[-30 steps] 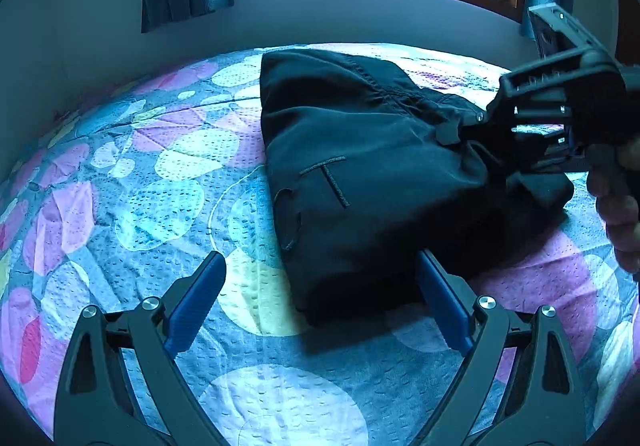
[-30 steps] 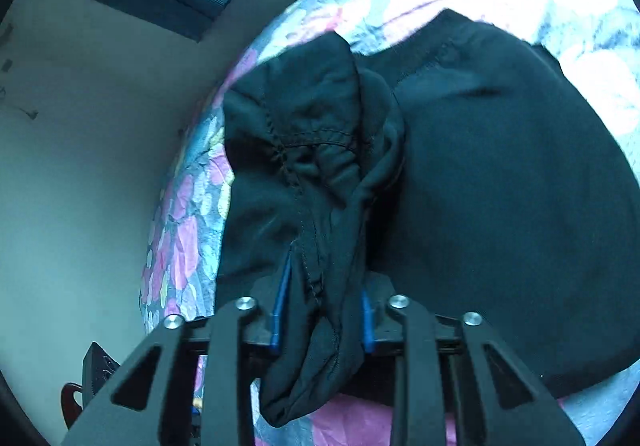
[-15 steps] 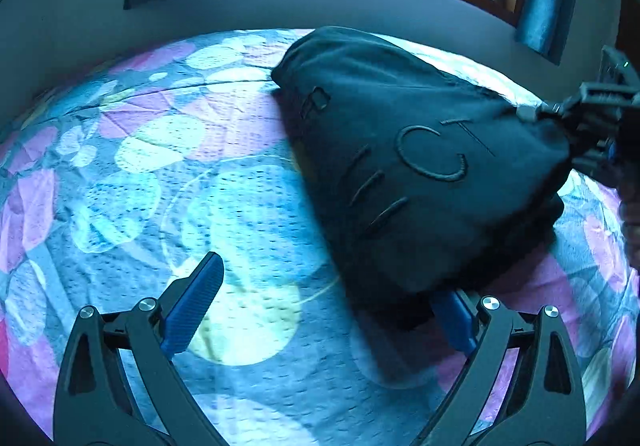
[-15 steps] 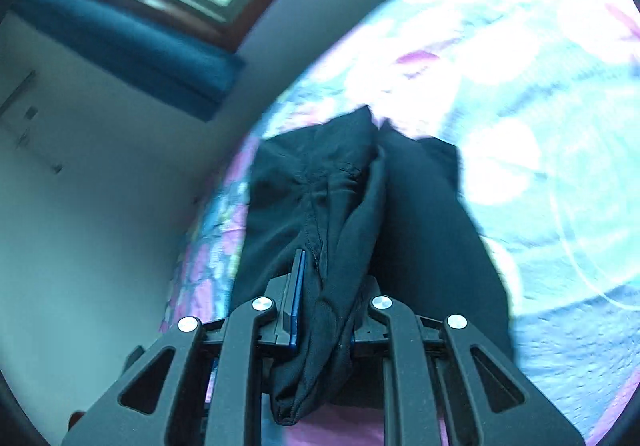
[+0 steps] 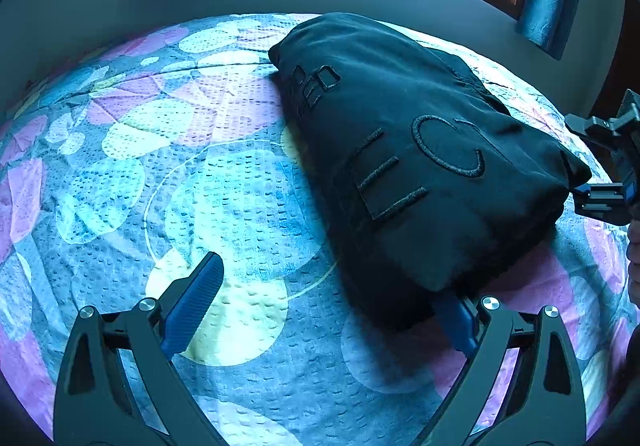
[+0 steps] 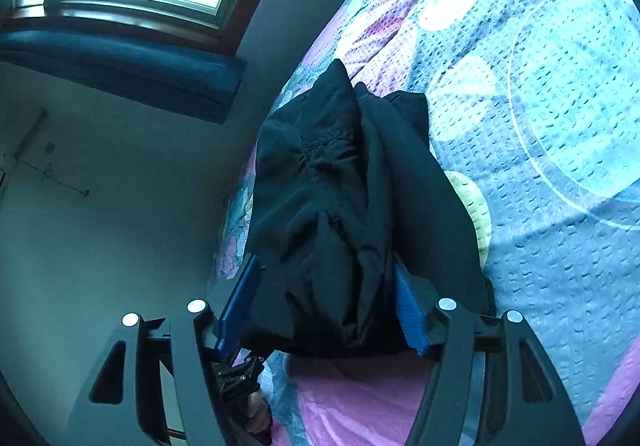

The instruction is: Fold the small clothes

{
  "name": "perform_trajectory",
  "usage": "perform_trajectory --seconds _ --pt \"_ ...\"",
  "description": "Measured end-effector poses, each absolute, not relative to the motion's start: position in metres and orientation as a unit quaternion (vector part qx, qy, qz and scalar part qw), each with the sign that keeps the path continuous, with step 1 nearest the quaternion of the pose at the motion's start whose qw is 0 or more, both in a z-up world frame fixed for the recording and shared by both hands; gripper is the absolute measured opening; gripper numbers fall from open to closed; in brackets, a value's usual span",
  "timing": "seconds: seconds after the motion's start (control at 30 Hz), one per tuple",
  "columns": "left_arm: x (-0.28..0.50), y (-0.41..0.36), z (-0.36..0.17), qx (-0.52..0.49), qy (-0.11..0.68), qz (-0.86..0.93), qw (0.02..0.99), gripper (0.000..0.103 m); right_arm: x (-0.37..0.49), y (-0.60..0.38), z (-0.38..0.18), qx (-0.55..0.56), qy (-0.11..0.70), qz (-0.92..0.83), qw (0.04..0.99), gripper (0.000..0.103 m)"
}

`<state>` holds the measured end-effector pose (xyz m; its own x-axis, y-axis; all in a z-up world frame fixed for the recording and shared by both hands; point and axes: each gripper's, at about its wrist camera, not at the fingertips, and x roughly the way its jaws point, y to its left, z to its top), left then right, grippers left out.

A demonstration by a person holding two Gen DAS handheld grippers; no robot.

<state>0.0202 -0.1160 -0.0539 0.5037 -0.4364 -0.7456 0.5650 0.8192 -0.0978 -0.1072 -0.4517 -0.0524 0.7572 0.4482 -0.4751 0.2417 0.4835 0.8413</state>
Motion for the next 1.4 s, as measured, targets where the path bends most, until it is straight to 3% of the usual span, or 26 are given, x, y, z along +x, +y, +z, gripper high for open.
perform_trajectory --seconds 0.07,0.13,0.17,0.23,0.43,0.9,1.4 --pt "0.022 -0.116 -0.055 0.078 0.41 -0.289 0.862 0.097 -0.103 -0.445 -0.051 0.487 0.353 0.062 0.796 0.066" --pt "0.022 -0.116 -0.055 0.075 0.411 -0.288 0.861 0.097 -0.102 -0.439 -0.051 0.46 0.364 0.043 0.809 0.041" --pt "0.022 -0.116 -0.054 0.075 0.411 -0.287 0.862 0.097 -0.101 -0.437 -0.051 0.446 0.37 0.036 0.814 0.021" --pt "0.022 -0.116 -0.054 0.076 0.41 -0.285 0.863 0.097 -0.107 -0.436 -0.049 0.431 0.368 0.029 0.824 0.016" --pt "0.025 -0.121 -0.056 0.075 0.417 -0.296 0.856 0.097 -0.137 -0.443 -0.032 0.407 0.334 0.012 0.85 0.014" --pt "0.033 -0.122 -0.061 0.063 0.437 -0.308 0.843 0.098 -0.149 -0.466 -0.098 0.489 0.334 0.027 0.805 0.014" --pt "0.035 -0.119 -0.063 0.054 0.443 -0.312 0.839 0.098 -0.152 -0.466 -0.106 0.508 0.319 0.037 0.799 0.016"
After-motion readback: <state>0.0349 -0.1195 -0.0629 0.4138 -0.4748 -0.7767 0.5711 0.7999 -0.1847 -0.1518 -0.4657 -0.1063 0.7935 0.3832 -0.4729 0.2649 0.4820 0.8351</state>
